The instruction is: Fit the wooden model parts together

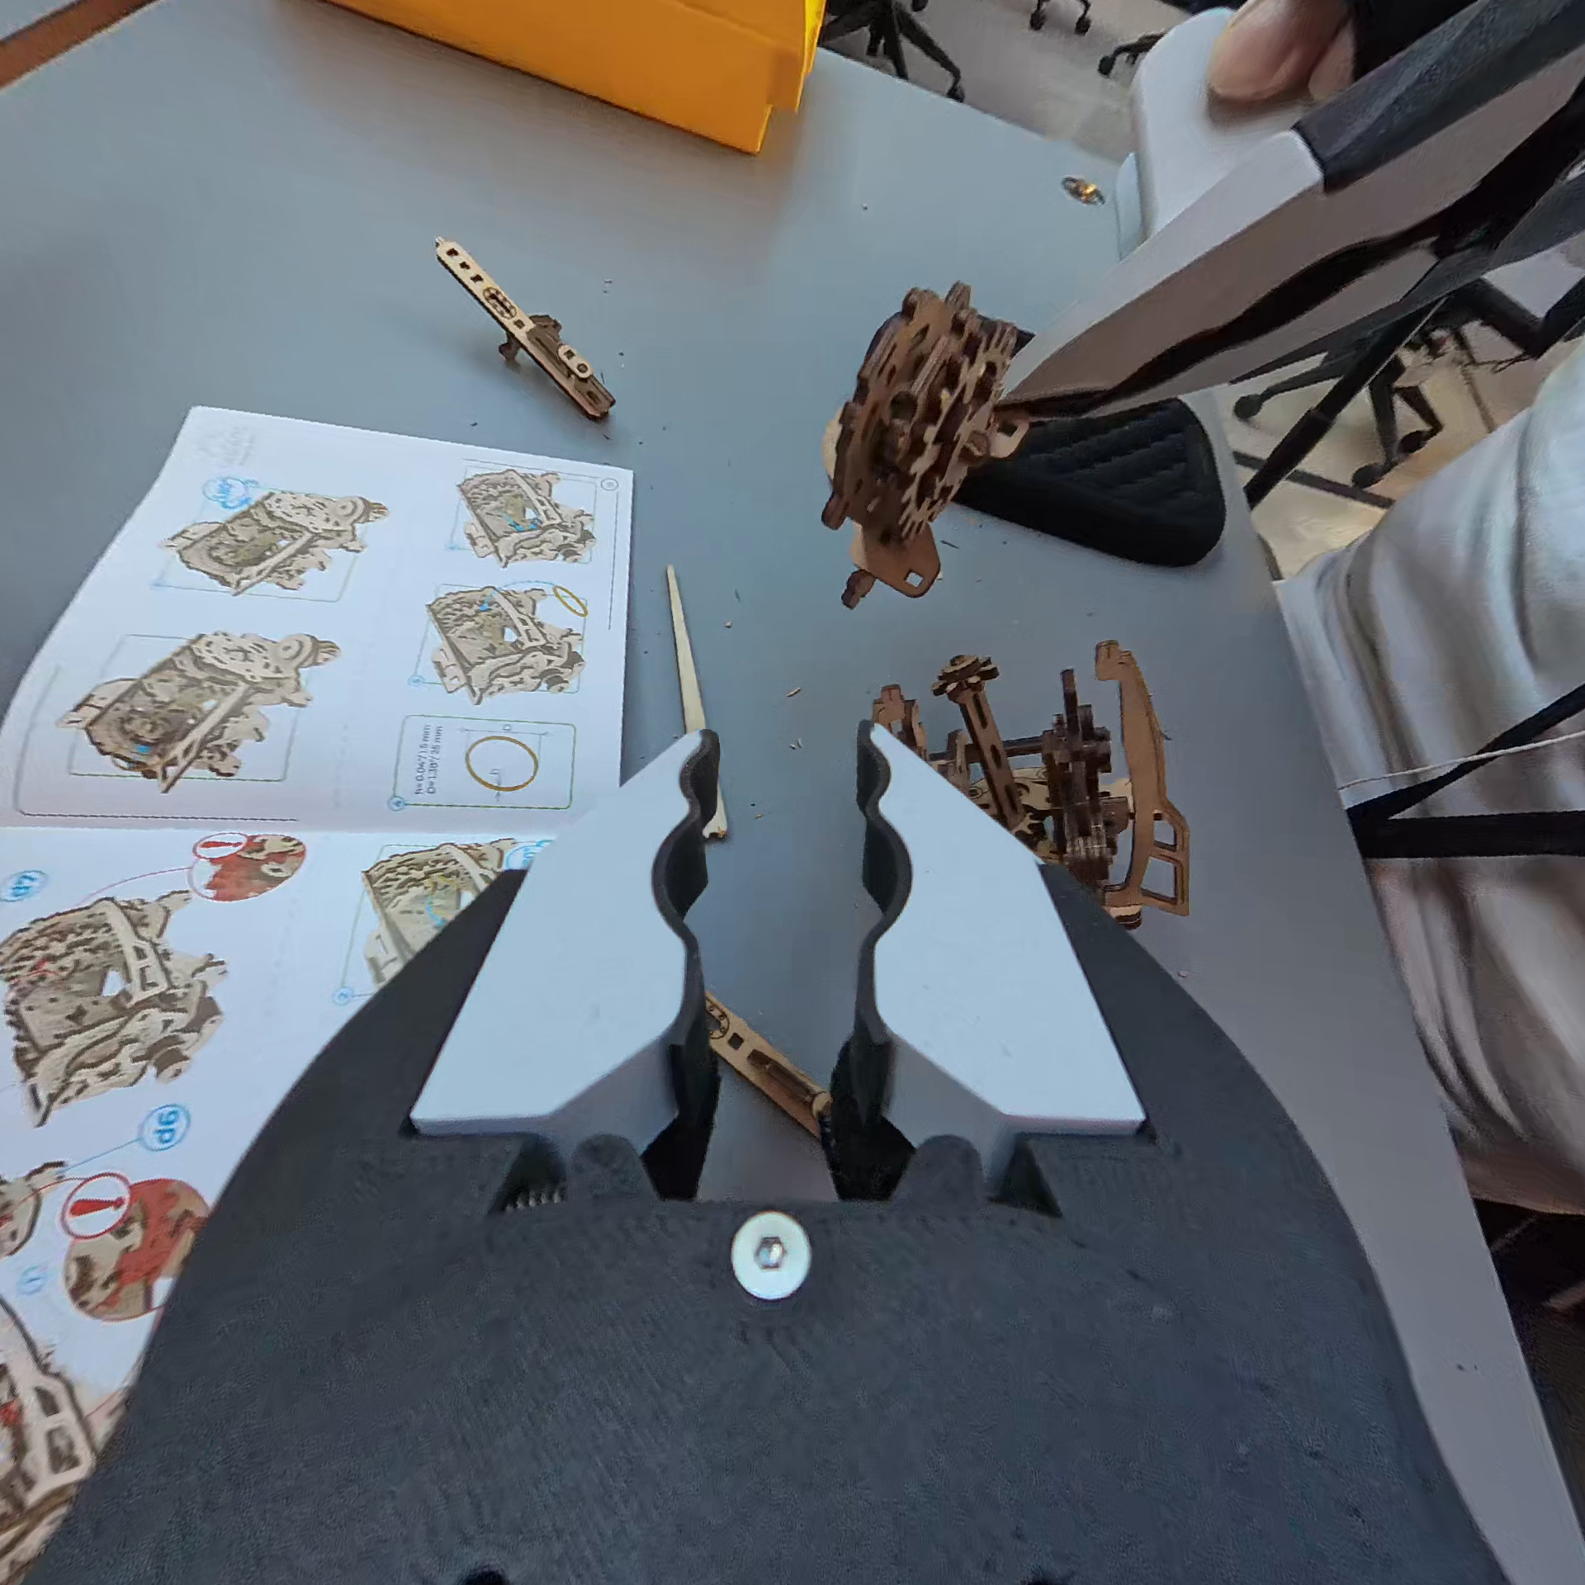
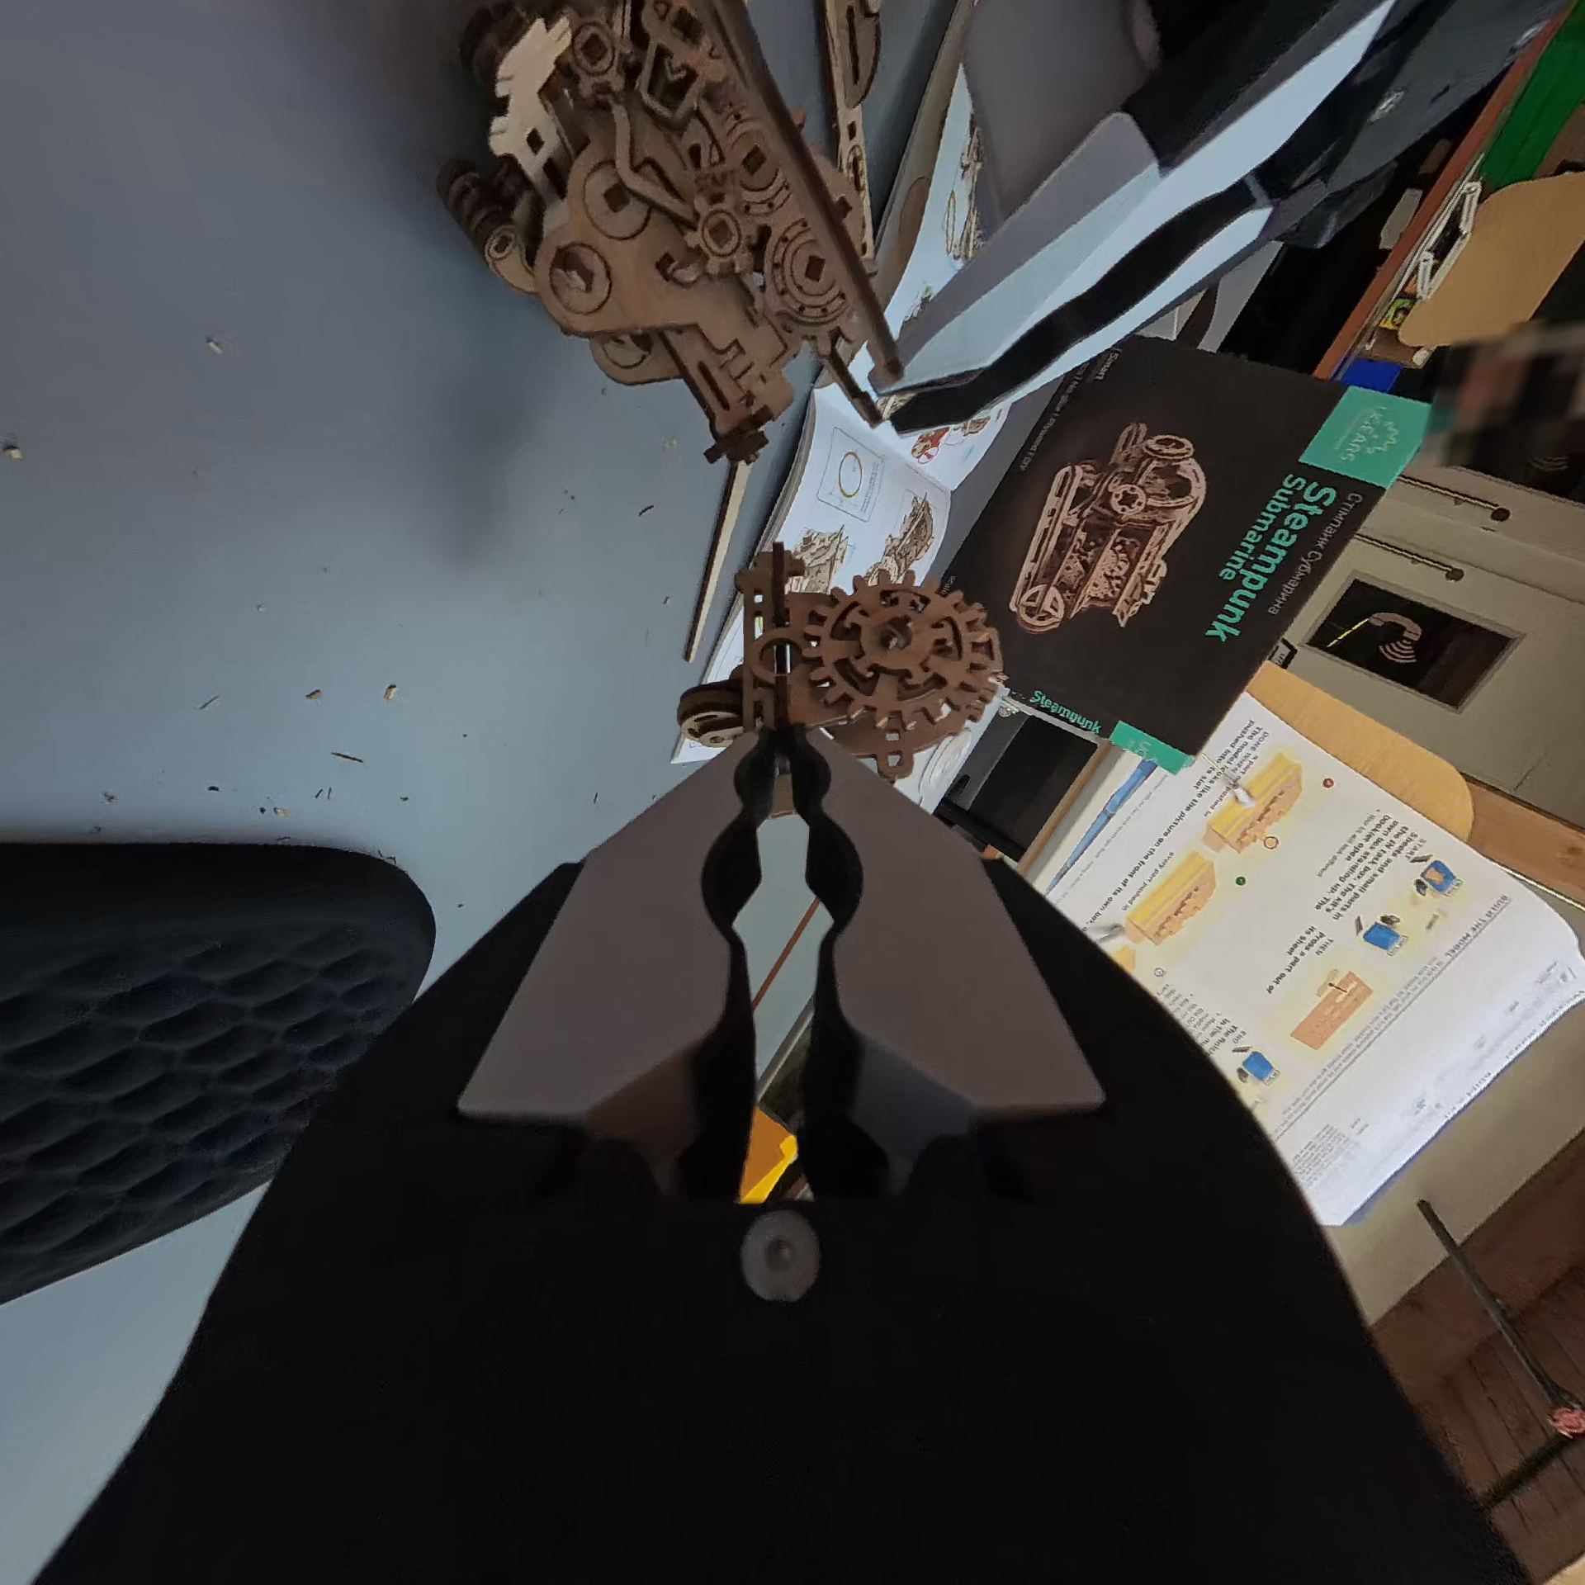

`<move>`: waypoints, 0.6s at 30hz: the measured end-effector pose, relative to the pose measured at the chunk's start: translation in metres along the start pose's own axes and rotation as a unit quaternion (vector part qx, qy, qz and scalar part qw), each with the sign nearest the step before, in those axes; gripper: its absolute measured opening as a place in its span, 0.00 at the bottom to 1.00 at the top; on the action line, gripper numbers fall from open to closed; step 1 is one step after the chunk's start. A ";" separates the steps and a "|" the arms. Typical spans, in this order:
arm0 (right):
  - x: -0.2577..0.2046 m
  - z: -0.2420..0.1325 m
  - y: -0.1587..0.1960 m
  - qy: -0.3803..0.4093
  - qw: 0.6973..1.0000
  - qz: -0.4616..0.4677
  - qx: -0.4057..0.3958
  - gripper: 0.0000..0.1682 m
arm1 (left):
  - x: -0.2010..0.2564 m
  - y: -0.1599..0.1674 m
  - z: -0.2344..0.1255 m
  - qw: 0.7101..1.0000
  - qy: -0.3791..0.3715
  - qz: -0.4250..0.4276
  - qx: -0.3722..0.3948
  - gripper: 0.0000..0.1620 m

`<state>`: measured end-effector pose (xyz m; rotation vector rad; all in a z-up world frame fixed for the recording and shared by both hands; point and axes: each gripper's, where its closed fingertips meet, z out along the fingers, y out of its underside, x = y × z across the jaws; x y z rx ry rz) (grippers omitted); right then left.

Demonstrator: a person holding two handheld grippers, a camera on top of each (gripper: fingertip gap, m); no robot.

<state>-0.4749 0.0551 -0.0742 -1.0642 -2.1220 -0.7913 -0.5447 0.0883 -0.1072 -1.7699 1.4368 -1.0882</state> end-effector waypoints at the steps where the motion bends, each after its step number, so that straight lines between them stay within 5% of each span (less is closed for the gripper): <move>1: 0.000 0.002 -0.001 -0.004 1.000 -0.010 -0.007 0.01 | 0.002 -0.001 0.000 1.000 0.014 -0.009 0.005 0.19; 18: -0.003 0.009 -0.028 -0.054 0.978 -0.142 -0.145 0.02 | -0.015 -0.048 -0.008 0.991 0.070 -0.015 0.116 0.24</move>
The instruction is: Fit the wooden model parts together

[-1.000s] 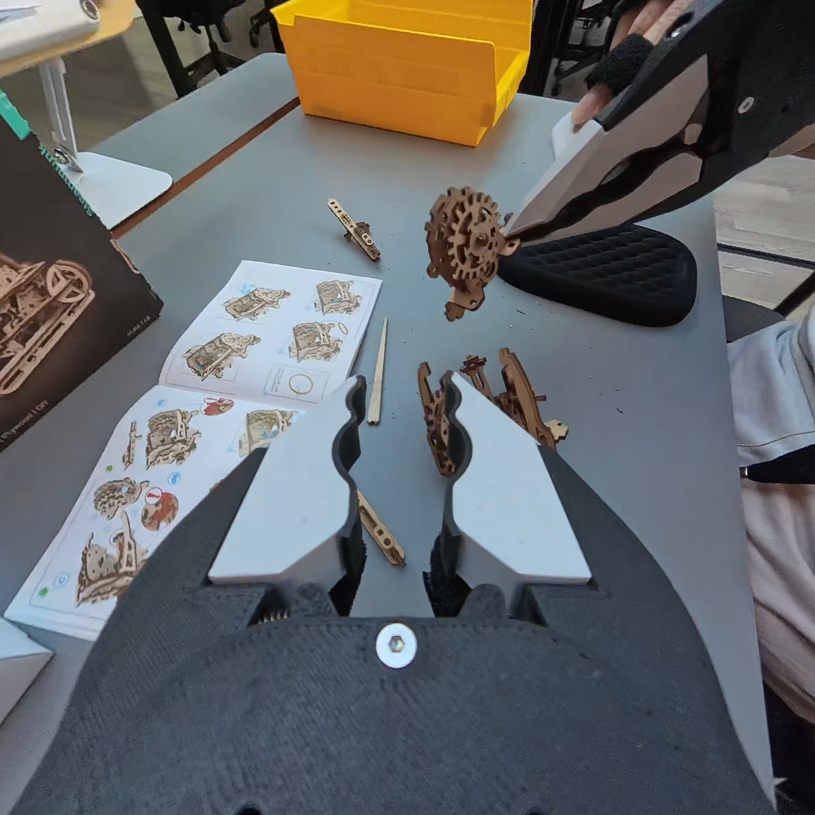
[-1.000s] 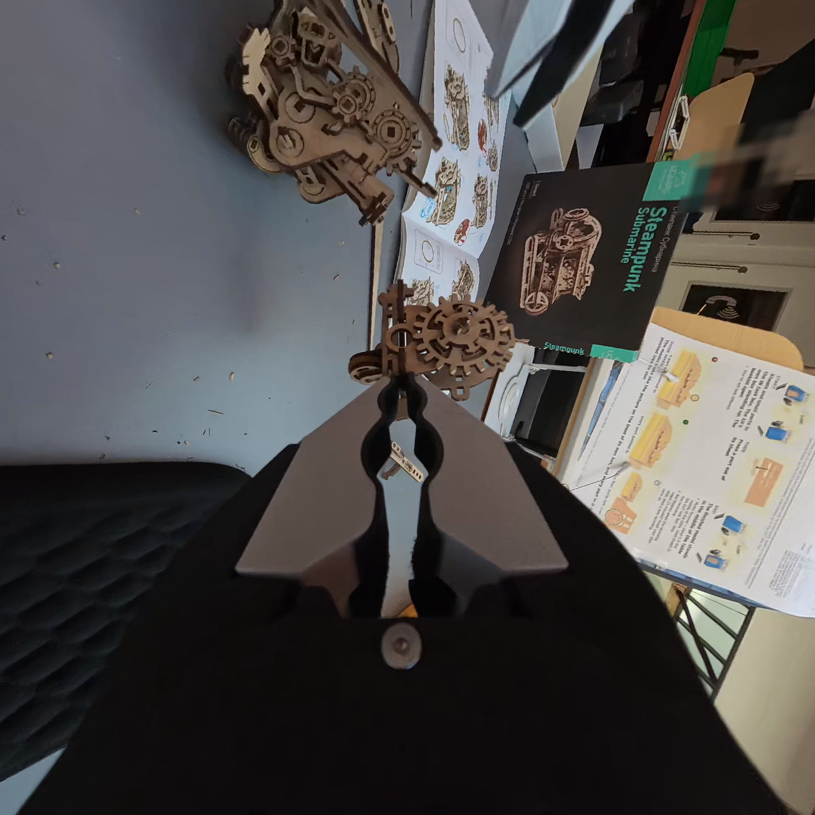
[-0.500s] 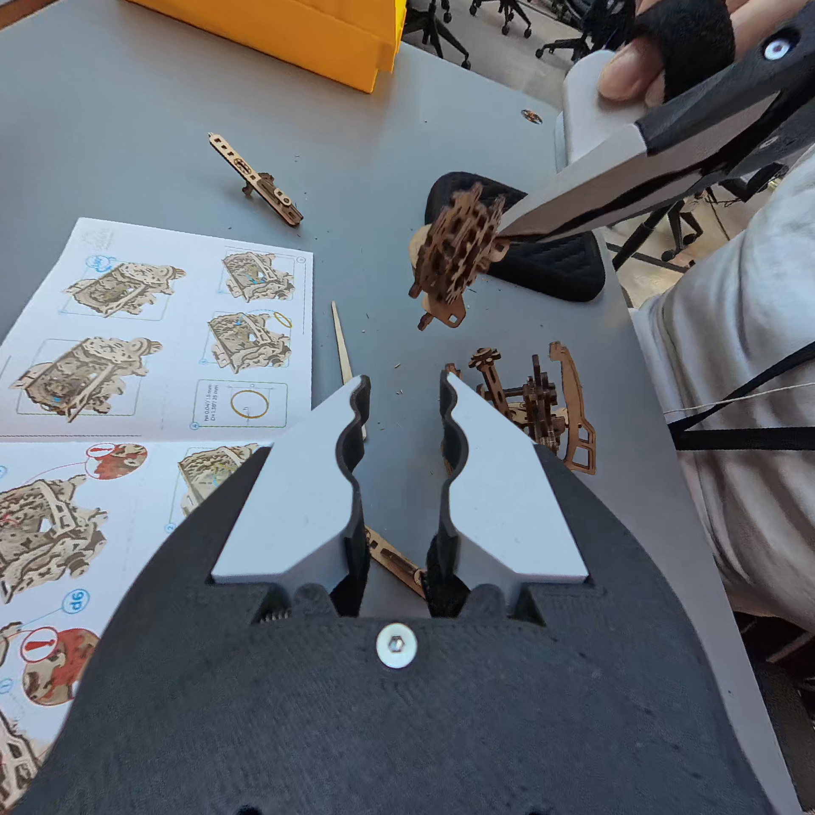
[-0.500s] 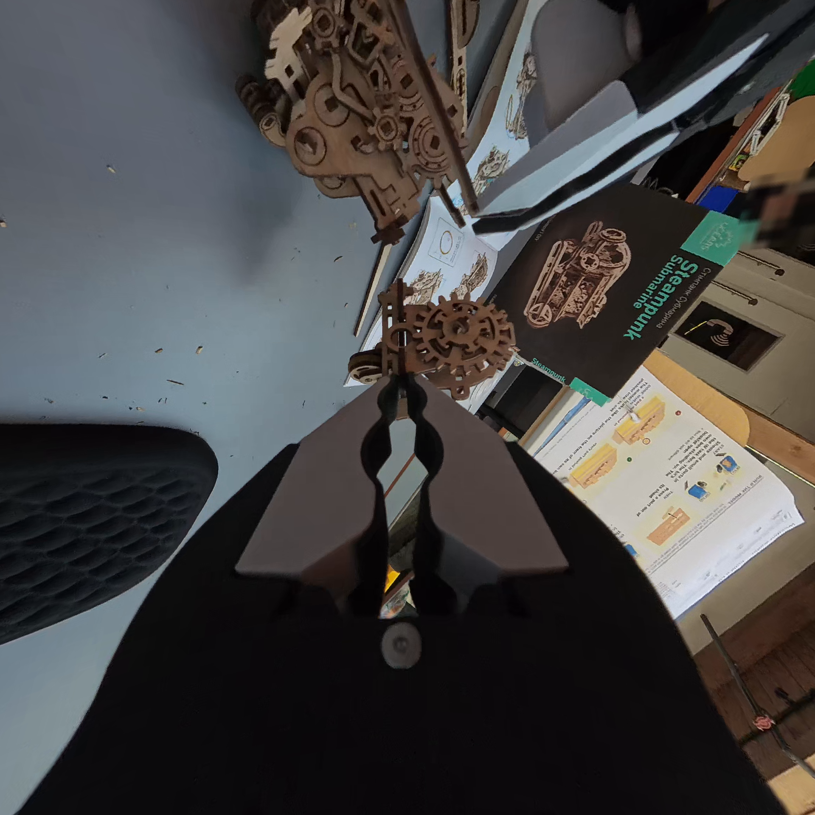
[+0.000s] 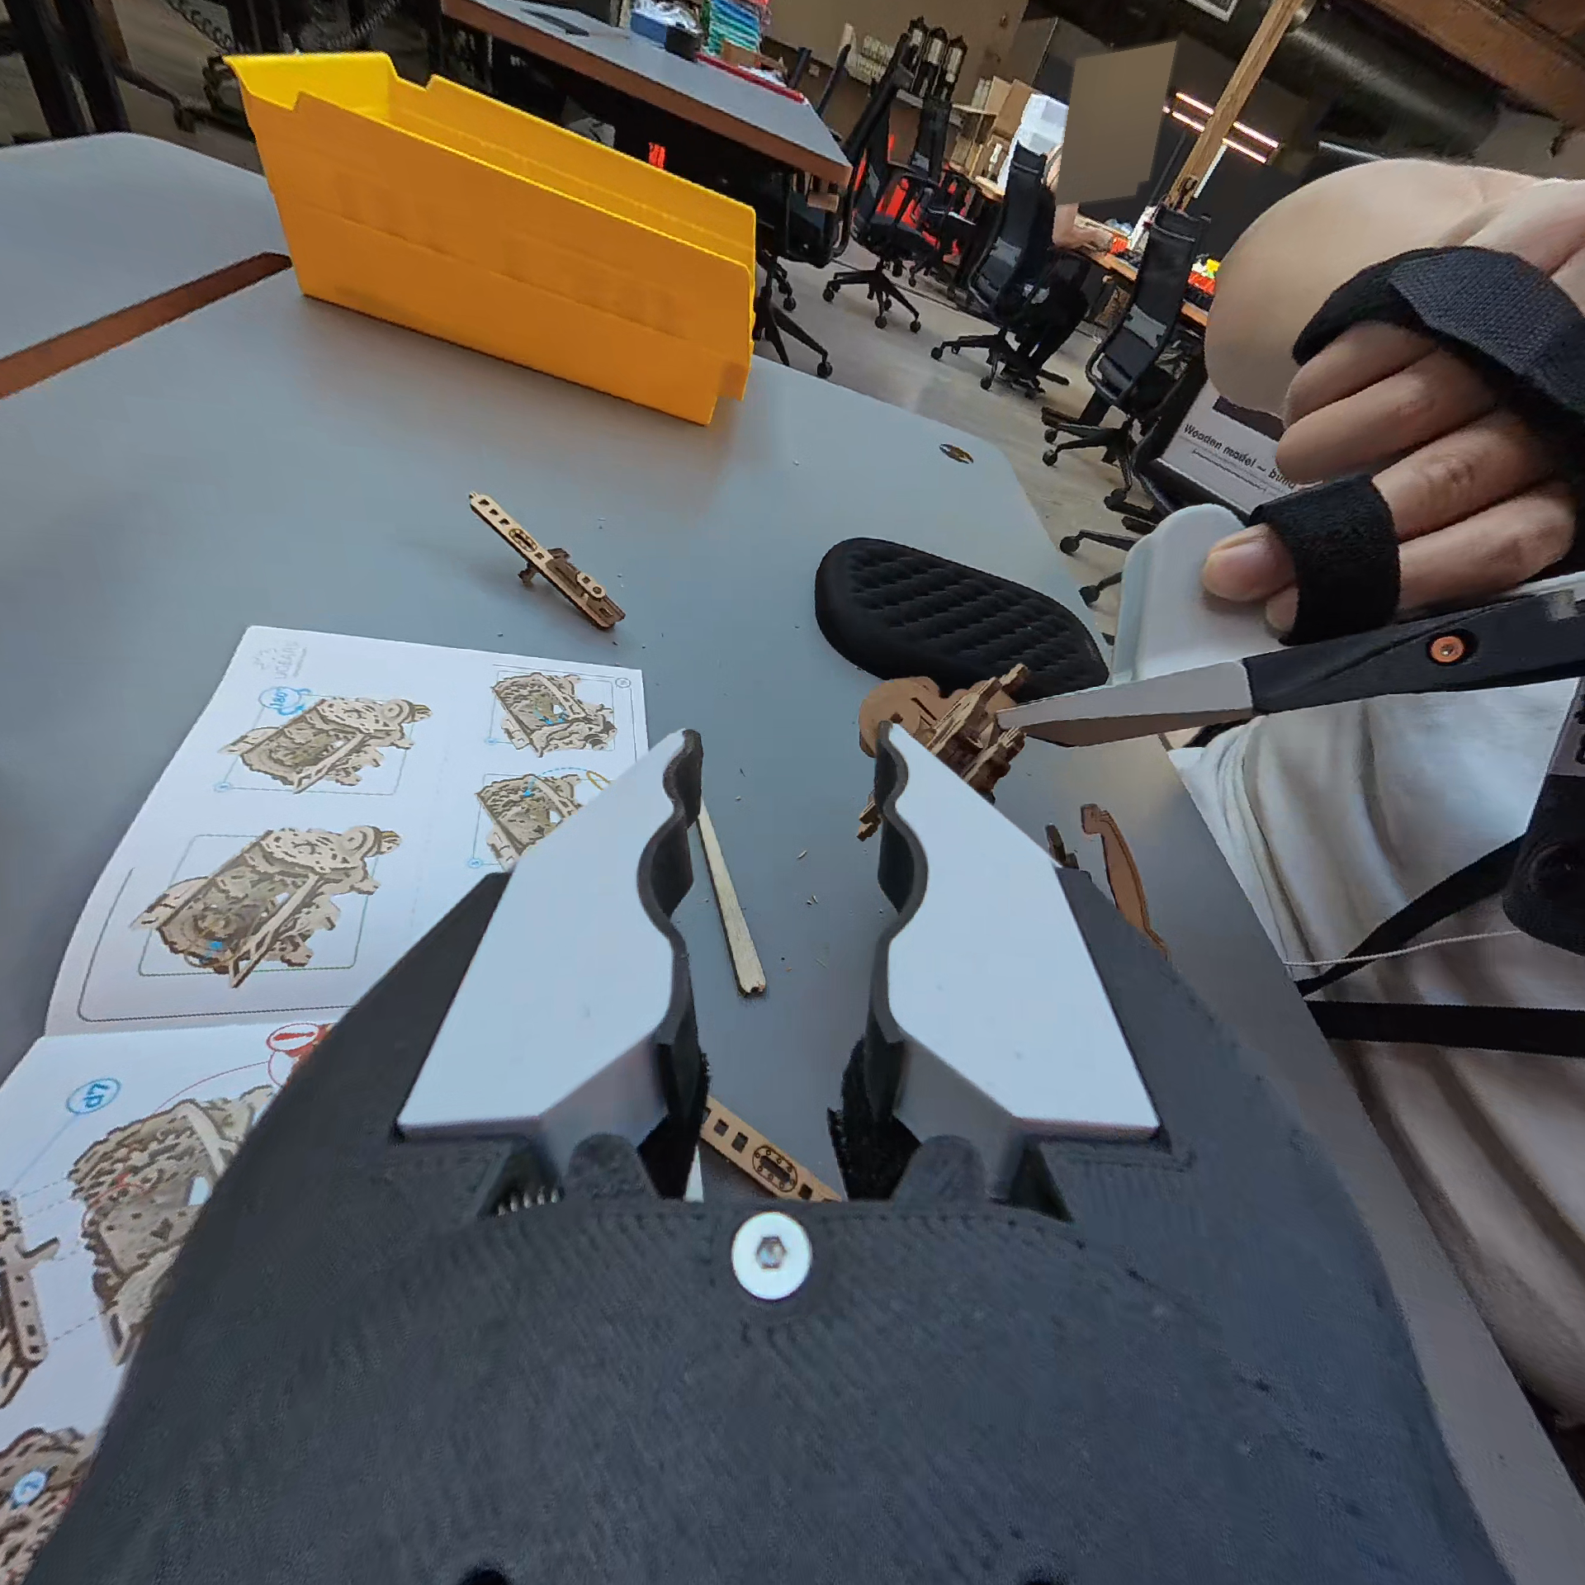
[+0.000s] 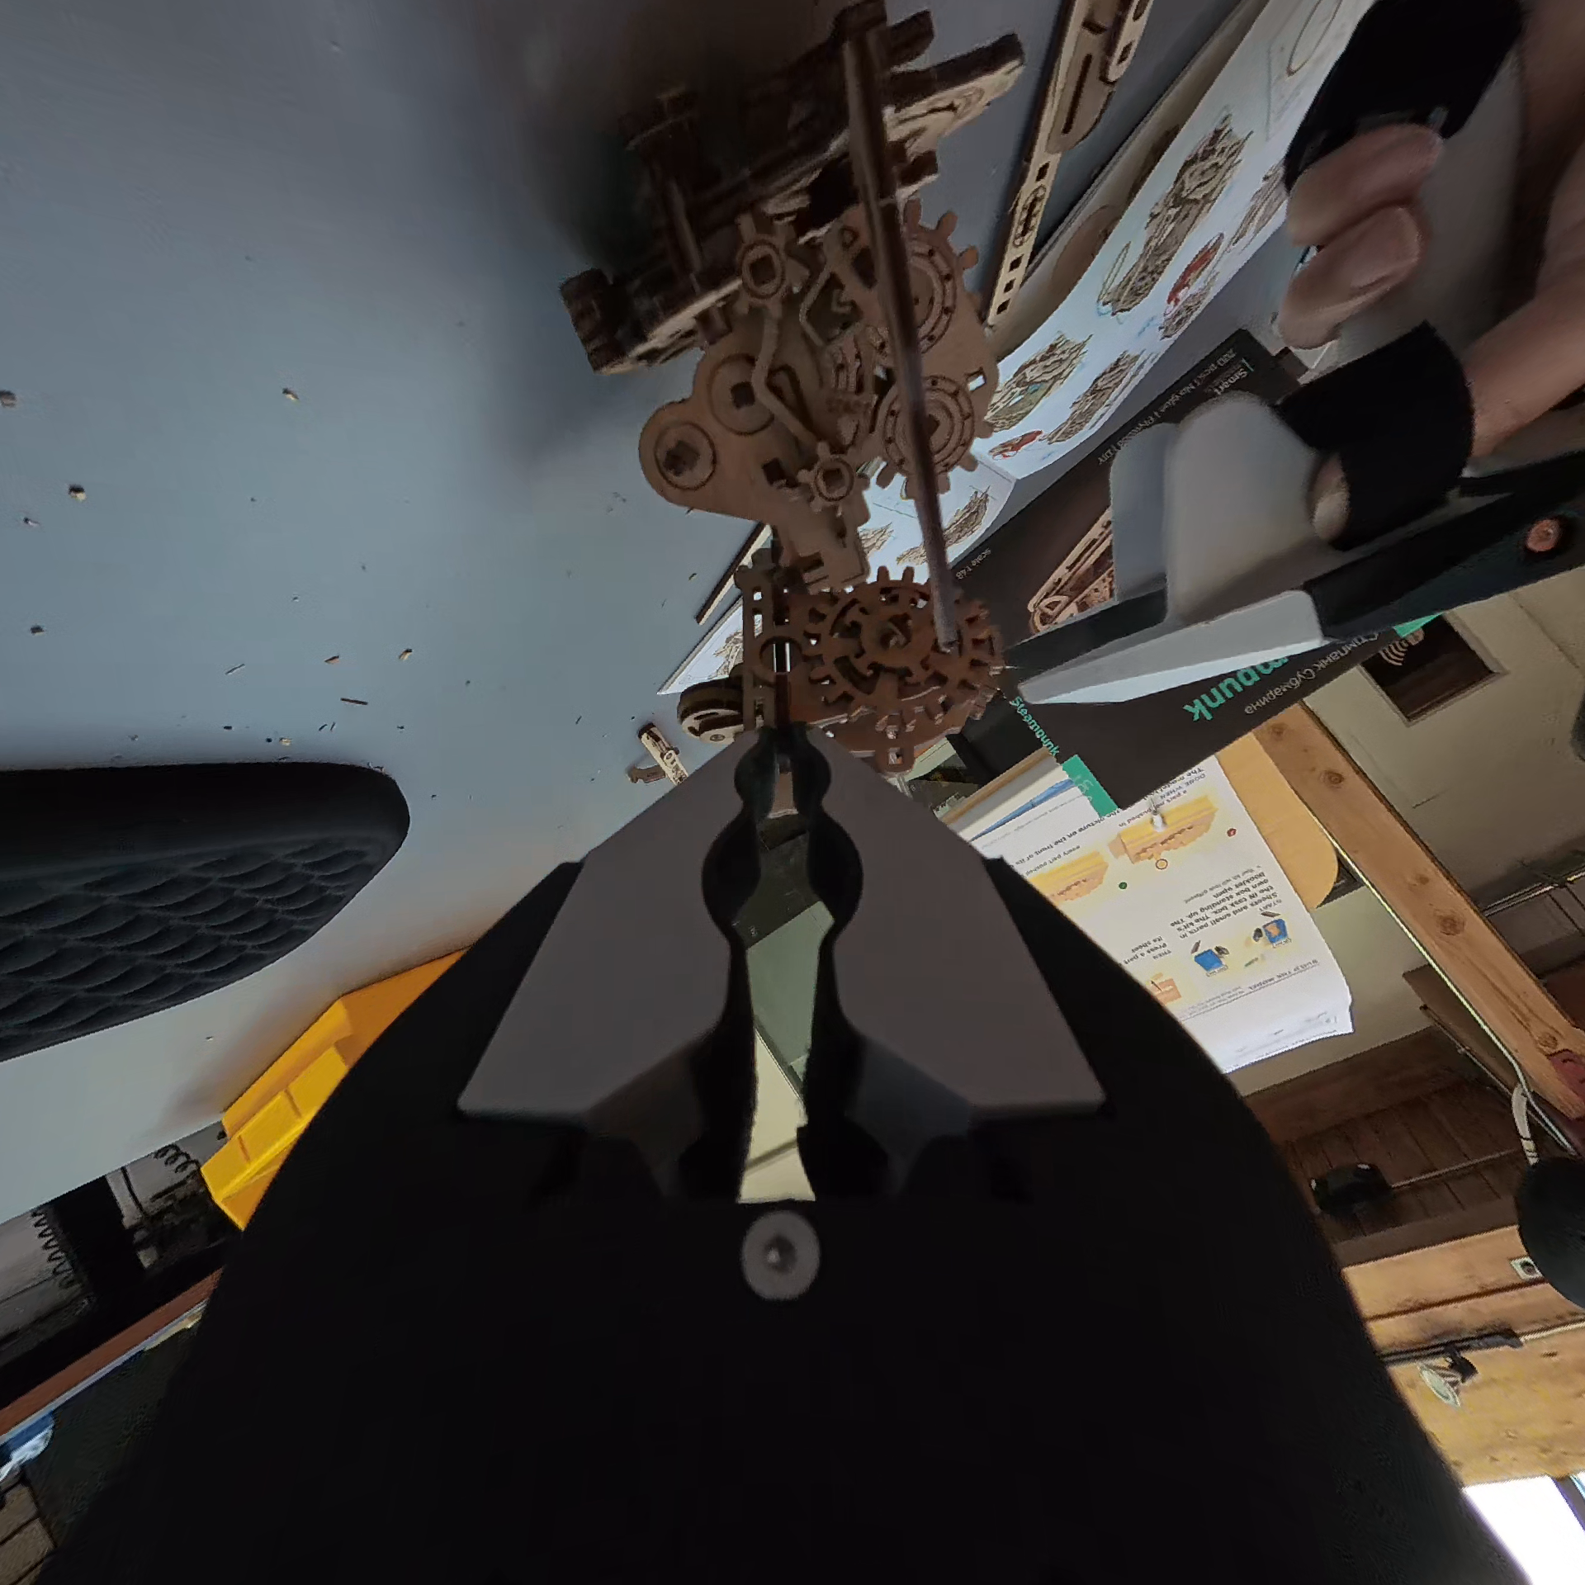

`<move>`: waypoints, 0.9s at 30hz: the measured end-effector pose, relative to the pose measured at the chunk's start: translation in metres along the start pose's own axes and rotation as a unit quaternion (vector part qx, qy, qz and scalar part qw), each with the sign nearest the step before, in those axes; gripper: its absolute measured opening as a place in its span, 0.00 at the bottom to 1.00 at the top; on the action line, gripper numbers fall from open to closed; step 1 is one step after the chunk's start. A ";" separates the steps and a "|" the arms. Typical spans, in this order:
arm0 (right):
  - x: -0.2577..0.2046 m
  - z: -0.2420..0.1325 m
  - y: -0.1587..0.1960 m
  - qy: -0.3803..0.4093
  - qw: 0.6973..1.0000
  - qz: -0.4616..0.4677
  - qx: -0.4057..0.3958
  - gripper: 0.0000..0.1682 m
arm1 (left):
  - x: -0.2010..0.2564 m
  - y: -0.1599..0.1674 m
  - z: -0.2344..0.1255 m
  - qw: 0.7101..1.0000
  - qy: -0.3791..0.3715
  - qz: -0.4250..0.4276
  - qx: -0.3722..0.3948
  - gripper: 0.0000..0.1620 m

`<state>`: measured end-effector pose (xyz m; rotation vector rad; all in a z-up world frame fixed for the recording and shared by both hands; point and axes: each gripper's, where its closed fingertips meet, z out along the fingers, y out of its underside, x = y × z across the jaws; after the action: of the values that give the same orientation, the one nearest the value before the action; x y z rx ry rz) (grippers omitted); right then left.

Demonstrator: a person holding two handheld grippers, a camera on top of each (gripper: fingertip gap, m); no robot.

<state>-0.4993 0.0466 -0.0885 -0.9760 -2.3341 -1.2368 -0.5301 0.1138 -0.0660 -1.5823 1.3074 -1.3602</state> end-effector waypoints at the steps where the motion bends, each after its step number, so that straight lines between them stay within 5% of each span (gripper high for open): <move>1: 0.001 0.000 -0.001 0.001 1.000 -0.002 -0.004 0.02 | 0.000 0.001 -0.003 1.000 -0.002 0.006 0.004 0.24; 16: 0.005 -0.006 -0.002 0.003 0.998 0.042 -0.050 0.01 | 0.021 0.004 -0.005 0.997 0.061 -0.038 0.016 0.20; 27: 0.009 -0.006 -0.005 0.033 0.997 0.025 -0.068 0.01 | 0.038 0.002 -0.010 0.995 0.064 0.065 0.030 0.21</move>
<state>-0.5089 0.0441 -0.0831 -1.0142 -2.1853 -1.4026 -0.5419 0.0776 -0.0544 -1.3658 1.4064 -1.4253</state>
